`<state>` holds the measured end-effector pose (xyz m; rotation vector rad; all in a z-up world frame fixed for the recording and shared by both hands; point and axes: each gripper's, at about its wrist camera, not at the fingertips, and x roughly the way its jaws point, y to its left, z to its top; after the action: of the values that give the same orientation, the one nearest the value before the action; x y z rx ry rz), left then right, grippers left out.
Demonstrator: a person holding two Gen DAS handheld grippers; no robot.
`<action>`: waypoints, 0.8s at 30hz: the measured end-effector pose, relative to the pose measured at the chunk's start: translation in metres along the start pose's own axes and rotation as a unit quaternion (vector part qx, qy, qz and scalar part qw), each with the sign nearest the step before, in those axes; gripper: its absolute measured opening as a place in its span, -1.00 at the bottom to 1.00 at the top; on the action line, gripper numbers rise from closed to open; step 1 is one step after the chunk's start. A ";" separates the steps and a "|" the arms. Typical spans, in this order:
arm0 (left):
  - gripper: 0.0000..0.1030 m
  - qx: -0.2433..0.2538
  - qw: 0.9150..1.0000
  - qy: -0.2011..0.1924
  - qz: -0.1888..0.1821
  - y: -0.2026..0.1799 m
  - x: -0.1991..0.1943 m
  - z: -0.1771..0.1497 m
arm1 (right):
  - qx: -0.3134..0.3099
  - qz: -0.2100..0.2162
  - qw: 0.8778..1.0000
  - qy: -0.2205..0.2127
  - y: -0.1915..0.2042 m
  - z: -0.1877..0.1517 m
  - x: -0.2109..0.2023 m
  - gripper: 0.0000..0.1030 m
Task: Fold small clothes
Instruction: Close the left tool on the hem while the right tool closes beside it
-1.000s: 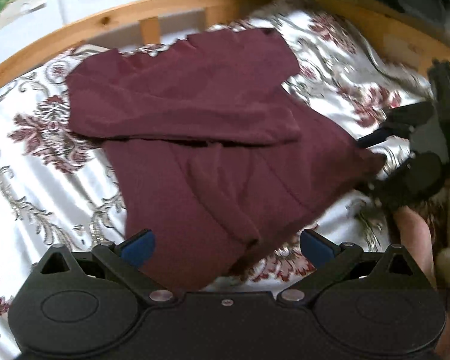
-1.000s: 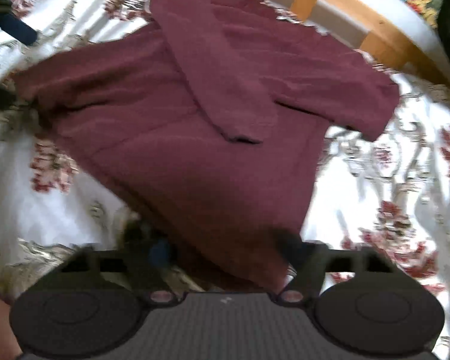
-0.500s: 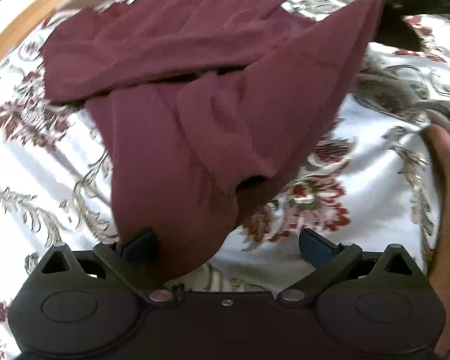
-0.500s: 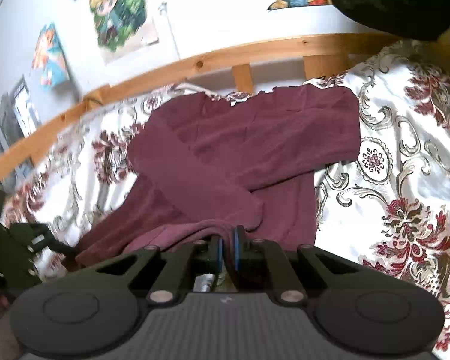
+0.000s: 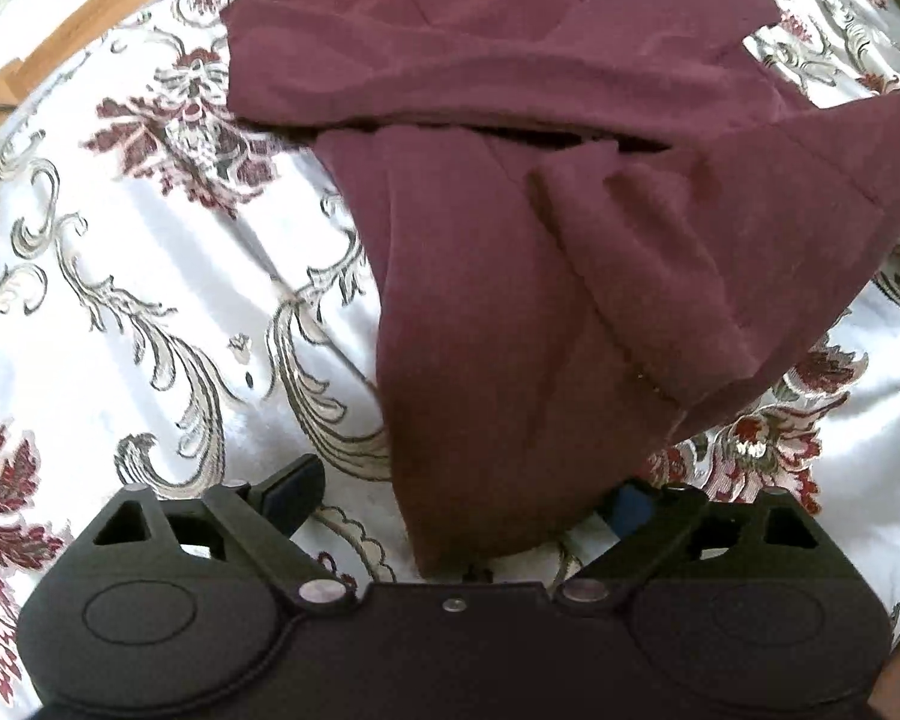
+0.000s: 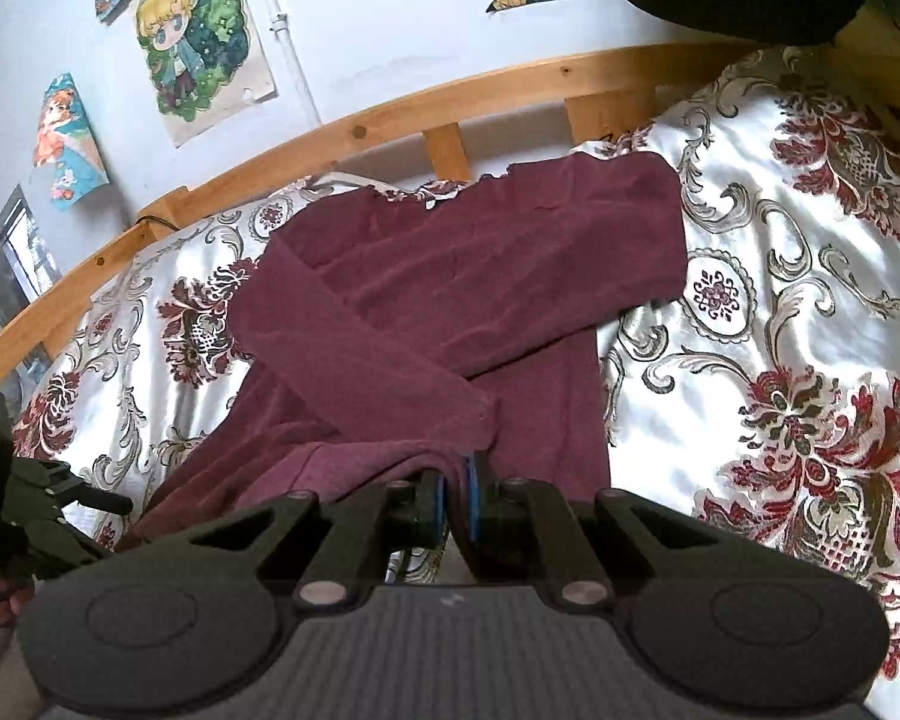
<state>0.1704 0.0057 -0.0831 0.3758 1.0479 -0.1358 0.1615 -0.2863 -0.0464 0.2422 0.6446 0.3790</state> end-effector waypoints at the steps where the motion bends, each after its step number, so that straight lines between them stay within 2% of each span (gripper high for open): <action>1: 0.77 0.001 1.000 -0.006 0.002 -0.001 -0.003 -0.001 | 0.000 -0.001 1.000 -0.001 0.000 0.000 0.000 -0.83; 7: 0.52 0.012 0.999 -0.052 0.013 -0.003 -0.017 0.001 | 0.001 -0.003 1.000 -0.001 -0.001 0.000 0.000 -0.82; 13: -0.07 0.051 0.990 -0.128 0.031 -0.014 -0.037 0.001 | -0.004 -0.013 1.000 -0.002 -0.001 0.000 0.000 -0.77; 14: -0.27 0.060 0.988 -0.140 0.034 -0.016 -0.040 0.001 | -0.014 -0.022 1.000 -0.002 0.001 -0.001 0.000 -0.76; 15: -0.57 0.067 0.986 -0.149 0.035 -0.018 -0.041 0.001 | -0.033 -0.035 0.999 -0.001 0.004 -0.001 0.001 -0.71; 16: -0.73 0.072 0.984 -0.157 0.034 -0.019 -0.043 0.001 | -0.059 -0.052 0.997 0.006 0.008 -0.002 0.004 -0.54; 17: -0.84 0.074 0.984 -0.162 0.030 -0.018 -0.044 -0.001 | -0.093 -0.074 0.993 0.020 0.014 -0.004 0.009 -0.46; 18: -0.85 0.073 0.983 -0.168 0.027 -0.018 -0.045 -0.001 | -0.129 -0.100 0.986 0.039 0.021 -0.008 0.015 -0.42; 19: -0.86 0.071 0.982 -0.171 0.023 -0.017 -0.046 -0.002 | -0.159 -0.122 0.978 0.059 0.026 -0.013 0.022 -0.46; 20: -0.88 0.068 0.982 -0.176 0.019 -0.016 -0.047 -0.002 | -0.178 -0.132 0.972 0.074 0.030 -0.018 0.028 -0.58; 21: -0.90 0.065 0.981 -0.182 0.017 -0.014 -0.049 -0.003 | -0.191 -0.131 0.969 0.082 0.035 -0.021 0.030 -0.87; 24: -0.91 0.055 0.975 -0.213 0.014 -0.010 -0.064 -0.009 | -0.238 -0.139 0.960 0.055 0.052 -0.023 0.017 -0.88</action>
<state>0.1287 -0.0052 -0.0345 0.4375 0.6117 -0.2385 0.1454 -0.2295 -0.0558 -0.3288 0.6669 0.2666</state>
